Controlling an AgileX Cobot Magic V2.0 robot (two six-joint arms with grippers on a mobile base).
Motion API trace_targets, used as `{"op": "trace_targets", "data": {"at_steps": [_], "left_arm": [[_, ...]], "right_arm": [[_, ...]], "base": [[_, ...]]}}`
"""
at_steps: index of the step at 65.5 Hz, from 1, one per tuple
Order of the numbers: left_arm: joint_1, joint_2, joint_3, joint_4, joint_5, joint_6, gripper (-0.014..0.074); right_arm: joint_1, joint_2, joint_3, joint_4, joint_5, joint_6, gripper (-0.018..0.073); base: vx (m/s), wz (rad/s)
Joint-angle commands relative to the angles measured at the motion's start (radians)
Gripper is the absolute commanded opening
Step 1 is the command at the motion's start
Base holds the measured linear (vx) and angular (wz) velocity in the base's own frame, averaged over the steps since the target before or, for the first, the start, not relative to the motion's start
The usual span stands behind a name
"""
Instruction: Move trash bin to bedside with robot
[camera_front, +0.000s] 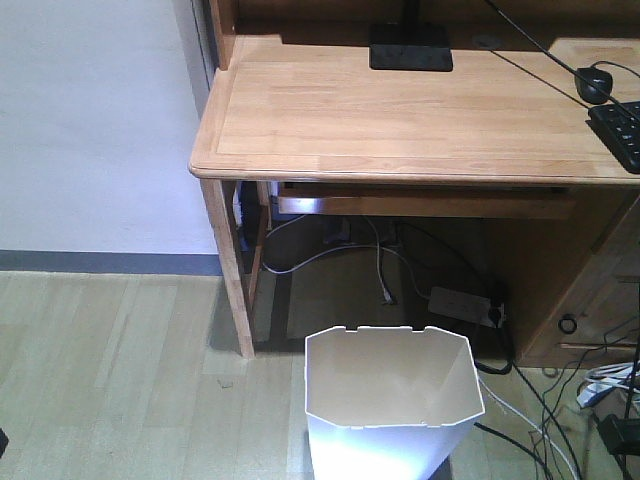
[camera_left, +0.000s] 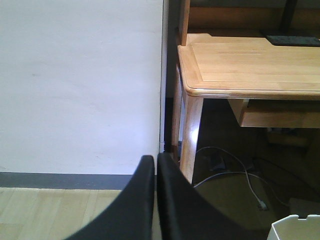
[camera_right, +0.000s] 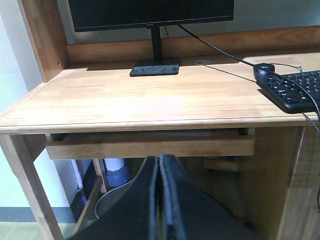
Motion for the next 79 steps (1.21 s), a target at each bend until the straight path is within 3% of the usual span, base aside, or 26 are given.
{"op": "trace_targets", "data": {"at_steps": [1,79], "left_arm": [[-0.003,-0.014,0.003,-0.002,-0.066,-0.004,-0.0006],[-0.003,-0.014,0.003,-0.002,-0.066,-0.004,-0.0006]], "right_arm": [[-0.003,0.001,0.003,-0.003,-0.070,-0.006,-0.0006],[-0.003,0.001,0.003,-0.016,-0.102,-0.013,-0.0006]], "base": [[0.00,0.00],[0.00,0.00]]}}
